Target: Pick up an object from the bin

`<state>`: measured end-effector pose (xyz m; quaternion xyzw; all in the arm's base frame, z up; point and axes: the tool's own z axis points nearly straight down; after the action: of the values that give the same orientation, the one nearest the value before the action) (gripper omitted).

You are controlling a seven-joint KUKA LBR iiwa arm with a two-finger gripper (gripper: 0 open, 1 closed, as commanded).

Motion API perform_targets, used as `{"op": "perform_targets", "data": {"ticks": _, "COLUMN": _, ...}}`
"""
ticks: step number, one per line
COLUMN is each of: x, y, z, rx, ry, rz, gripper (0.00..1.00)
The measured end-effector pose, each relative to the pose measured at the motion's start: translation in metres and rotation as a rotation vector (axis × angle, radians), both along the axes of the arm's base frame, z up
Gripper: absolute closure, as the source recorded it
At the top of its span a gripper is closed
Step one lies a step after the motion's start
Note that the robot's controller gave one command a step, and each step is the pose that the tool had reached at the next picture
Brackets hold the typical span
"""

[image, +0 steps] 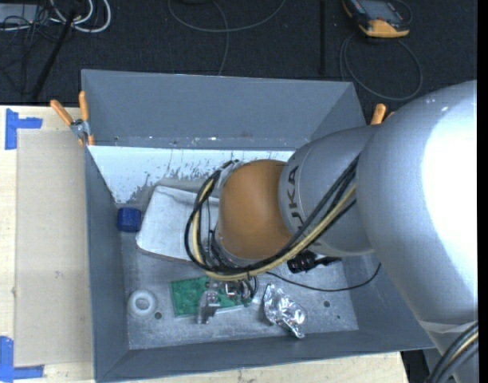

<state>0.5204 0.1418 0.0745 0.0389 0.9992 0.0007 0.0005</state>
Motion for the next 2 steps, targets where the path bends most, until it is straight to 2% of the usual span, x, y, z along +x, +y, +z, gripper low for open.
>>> {"op": "perform_targets", "data": {"ticks": 2, "x": 0.0001, "y": 0.0005, "z": 0.0007, "rx": 0.000, "ry": 0.002, "rz": -0.009, "gripper": 0.00}}
